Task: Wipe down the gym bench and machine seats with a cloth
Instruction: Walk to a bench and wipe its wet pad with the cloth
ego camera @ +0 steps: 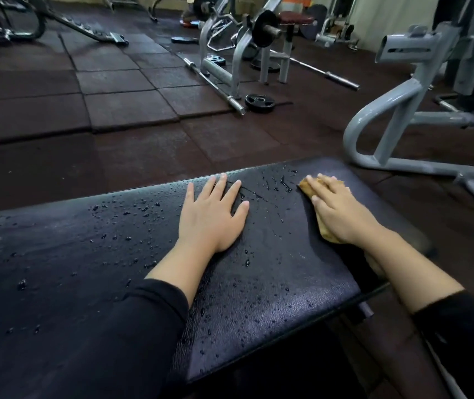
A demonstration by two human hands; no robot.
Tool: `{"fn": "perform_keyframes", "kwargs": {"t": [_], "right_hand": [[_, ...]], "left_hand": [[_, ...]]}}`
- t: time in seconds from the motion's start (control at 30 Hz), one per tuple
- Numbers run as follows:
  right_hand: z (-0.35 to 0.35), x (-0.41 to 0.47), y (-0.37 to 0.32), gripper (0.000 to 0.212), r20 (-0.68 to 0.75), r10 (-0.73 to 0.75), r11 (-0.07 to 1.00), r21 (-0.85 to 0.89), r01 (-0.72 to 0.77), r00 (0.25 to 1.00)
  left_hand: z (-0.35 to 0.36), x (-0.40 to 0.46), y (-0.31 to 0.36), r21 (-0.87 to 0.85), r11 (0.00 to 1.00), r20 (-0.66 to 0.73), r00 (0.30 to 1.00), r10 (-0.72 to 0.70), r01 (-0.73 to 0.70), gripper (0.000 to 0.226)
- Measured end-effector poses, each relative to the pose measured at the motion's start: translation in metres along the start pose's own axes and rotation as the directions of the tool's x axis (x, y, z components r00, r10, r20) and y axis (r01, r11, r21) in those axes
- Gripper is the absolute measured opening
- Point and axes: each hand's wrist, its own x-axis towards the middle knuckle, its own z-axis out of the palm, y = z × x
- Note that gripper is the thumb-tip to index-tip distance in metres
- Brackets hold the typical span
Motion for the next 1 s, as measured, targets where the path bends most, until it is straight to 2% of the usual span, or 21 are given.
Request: {"fn": "perform_keyframes", "kwargs": {"t": [0.07,0.13,0.2,0.3,0.4,0.5,0.57,0.67,0.73,0.8,0.9,1.0], "right_hand": [[0.000,0.034,0.000,0.048,-0.005,0.088,0.995,-0.041,-0.088,0.996],[0.006,0.069,-0.009,0.051,-0.002,0.073,0.992,-0.101,-0.073,0.997],[0.015,0.092,-0.031,0.056,0.023,-0.027,0.988,-0.152,0.030,0.999],[0.025,0.089,-0.067,0.047,0.039,-0.201,0.963,-0.177,0.204,0.979],[0.023,0.052,-0.066,0.045,0.021,-0.336,0.937,-0.096,0.337,0.941],[0.008,0.019,-0.030,0.049,0.101,-0.431,0.902,0.024,0.431,0.897],[-0.009,0.020,0.001,0.056,0.155,-0.437,0.894,-0.036,0.447,0.886],[-0.013,0.053,0.036,0.060,0.134,-0.352,0.907,-0.195,0.373,0.926],[-0.007,0.079,0.024,0.059,0.046,-0.217,0.955,-0.200,0.221,0.975],[0.007,0.098,-0.010,0.047,0.024,-0.157,0.973,-0.165,0.159,0.987],[0.029,0.094,-0.070,0.049,0.064,-0.260,0.955,-0.129,0.266,0.964],[0.037,0.055,-0.072,0.060,0.035,-0.427,0.898,-0.101,0.428,0.904]], "left_hand": [[0.001,0.001,0.001,-0.008,1.000,-0.013,1.000,-0.004,0.004,0.059],[0.002,0.002,0.001,-0.013,1.000,-0.023,1.000,-0.014,0.013,0.059],[0.002,0.002,0.001,-0.021,1.000,-0.033,0.999,-0.022,0.021,0.061],[0.003,0.002,0.001,-0.020,0.999,-0.048,0.998,-0.032,0.031,0.062],[0.003,0.002,0.002,-0.014,1.000,-0.045,0.999,-0.026,0.025,0.060],[0.002,0.001,0.001,-0.017,1.000,-0.044,0.999,-0.022,0.021,0.060],[0.002,0.001,0.001,-0.017,1.000,-0.045,0.999,-0.014,0.013,0.060],[0.002,0.001,0.001,-0.014,1.000,-0.044,0.999,-0.017,0.016,0.060],[0.003,0.002,0.001,-0.017,1.000,-0.041,0.999,-0.019,0.018,0.060],[0.003,0.002,0.001,-0.019,1.000,-0.040,0.999,-0.024,0.023,0.060],[0.002,0.002,0.002,-0.016,0.999,-0.039,0.999,-0.032,0.031,0.058],[0.001,0.002,0.002,-0.007,0.999,-0.033,0.999,-0.033,0.032,0.057]]}}
